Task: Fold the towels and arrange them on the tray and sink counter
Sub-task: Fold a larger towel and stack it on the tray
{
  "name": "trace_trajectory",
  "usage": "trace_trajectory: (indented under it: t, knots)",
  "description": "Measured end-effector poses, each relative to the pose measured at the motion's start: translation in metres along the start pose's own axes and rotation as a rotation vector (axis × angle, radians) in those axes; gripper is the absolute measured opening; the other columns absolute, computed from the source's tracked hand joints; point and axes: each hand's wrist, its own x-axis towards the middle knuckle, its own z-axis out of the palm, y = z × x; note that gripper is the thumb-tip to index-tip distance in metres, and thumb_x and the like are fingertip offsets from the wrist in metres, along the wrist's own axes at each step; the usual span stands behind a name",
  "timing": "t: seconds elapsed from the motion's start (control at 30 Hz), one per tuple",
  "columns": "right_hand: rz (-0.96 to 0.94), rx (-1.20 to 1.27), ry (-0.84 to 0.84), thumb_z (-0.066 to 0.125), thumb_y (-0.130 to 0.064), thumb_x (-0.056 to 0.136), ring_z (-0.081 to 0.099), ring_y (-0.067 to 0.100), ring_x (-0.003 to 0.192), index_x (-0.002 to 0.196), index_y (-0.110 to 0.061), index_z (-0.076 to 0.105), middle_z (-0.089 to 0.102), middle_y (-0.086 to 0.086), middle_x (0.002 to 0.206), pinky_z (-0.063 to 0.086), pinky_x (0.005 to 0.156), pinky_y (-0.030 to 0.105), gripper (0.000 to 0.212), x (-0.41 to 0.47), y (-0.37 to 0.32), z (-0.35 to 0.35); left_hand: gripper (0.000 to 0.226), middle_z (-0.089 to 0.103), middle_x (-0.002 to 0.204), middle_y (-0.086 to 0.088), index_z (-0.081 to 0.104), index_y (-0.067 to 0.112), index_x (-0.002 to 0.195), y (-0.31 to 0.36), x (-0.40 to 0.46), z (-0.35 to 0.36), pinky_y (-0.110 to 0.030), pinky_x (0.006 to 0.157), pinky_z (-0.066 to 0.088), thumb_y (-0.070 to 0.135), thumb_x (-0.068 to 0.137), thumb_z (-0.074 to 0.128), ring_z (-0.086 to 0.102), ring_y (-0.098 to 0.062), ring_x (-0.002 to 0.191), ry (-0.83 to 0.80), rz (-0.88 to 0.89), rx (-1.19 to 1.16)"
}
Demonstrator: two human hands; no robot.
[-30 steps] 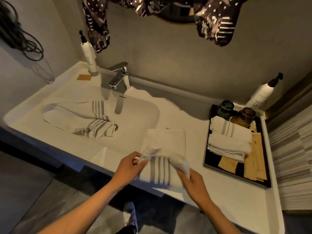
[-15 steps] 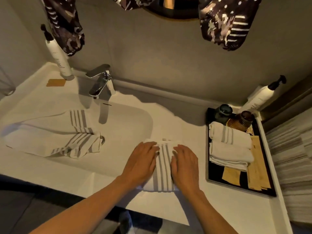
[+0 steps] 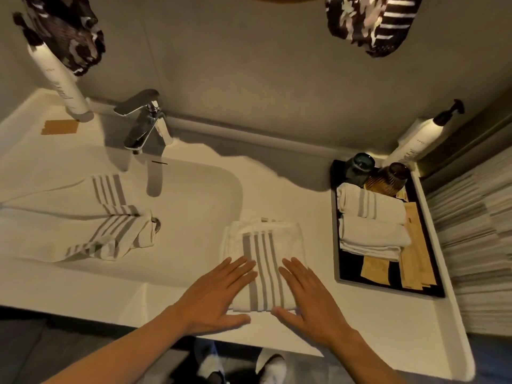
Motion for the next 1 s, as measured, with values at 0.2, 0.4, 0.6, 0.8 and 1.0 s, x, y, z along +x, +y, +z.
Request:
trace_trajectory:
  t: [0.2, 0.4, 0.6, 0.8, 1.0]
  knots:
    - [-0.022, 0.234, 0.134, 0.057, -0.048, 0.092, 0.037, 0.008, 0.138, 0.147, -0.020, 0.036, 0.039, -0.004, 0.151, 0.037, 0.111, 0.032, 0.065, -0.007, 0.024, 0.003, 0.048, 0.054, 0.140, 0.005, 0.046, 0.028, 0.139, 0.017, -0.005, -0.016, -0.017, 0.103, 0.033, 0.050, 0.096, 0.049, 0.048, -0.007, 0.124, 0.233, -0.161, -0.286]
    - [0.235, 0.665, 0.207, 0.068, -0.039, 0.087, 0.061, -0.003, 0.095, 0.113, -0.037, 0.060, 0.066, -0.016, 0.108, 0.049, 0.077, 0.017, 0.027, -0.002, 0.004, -0.026, 0.016, 0.070, 0.102, 0.012, 0.062, 0.030, 0.106, 0.033, 0.008, -0.035, -0.023, 0.075, 0.051, 0.033, 0.092, 0.067, 0.065, -0.002, 0.092, 0.296, -0.479, -0.773]
    - [0.392, 0.863, 0.179, 0.072, -0.035, 0.084, 0.062, -0.007, 0.078, 0.091, -0.028, 0.063, 0.067, -0.014, 0.090, 0.045, 0.063, 0.009, 0.013, 0.034, 0.007, -0.048, 0.027, 0.068, 0.096, 0.000, 0.064, 0.015, 0.101, 0.014, 0.035, -0.041, -0.020, 0.066, 0.045, 0.037, 0.087, 0.071, 0.063, -0.019, 0.090, 0.344, -0.854, -0.889]
    - [0.721, 0.642, 0.181, 0.051, -0.071, 0.080, 0.063, 0.020, 0.085, 0.102, -0.025, 0.051, 0.064, -0.004, 0.095, 0.052, 0.070, 0.033, 0.051, 0.072, -0.001, -0.027, 0.035, 0.067, 0.095, -0.002, 0.062, 0.016, 0.101, 0.002, 0.064, -0.026, -0.027, 0.068, 0.043, 0.049, 0.090, 0.061, 0.062, -0.022, 0.085, 0.434, -1.025, -0.683]
    - [0.846, 0.385, 0.299, 0.041, -0.069, 0.085, 0.054, 0.026, 0.104, 0.116, -0.017, 0.044, 0.054, 0.007, 0.113, 0.050, 0.078, 0.039, 0.061, 0.090, -0.013, -0.008, 0.034, 0.068, 0.083, -0.005, 0.061, 0.013, 0.091, -0.001, 0.081, -0.017, -0.028, 0.058, 0.038, 0.039, 0.099, 0.040, 0.058, -0.022, 0.069, 0.359, -1.128, -0.254]
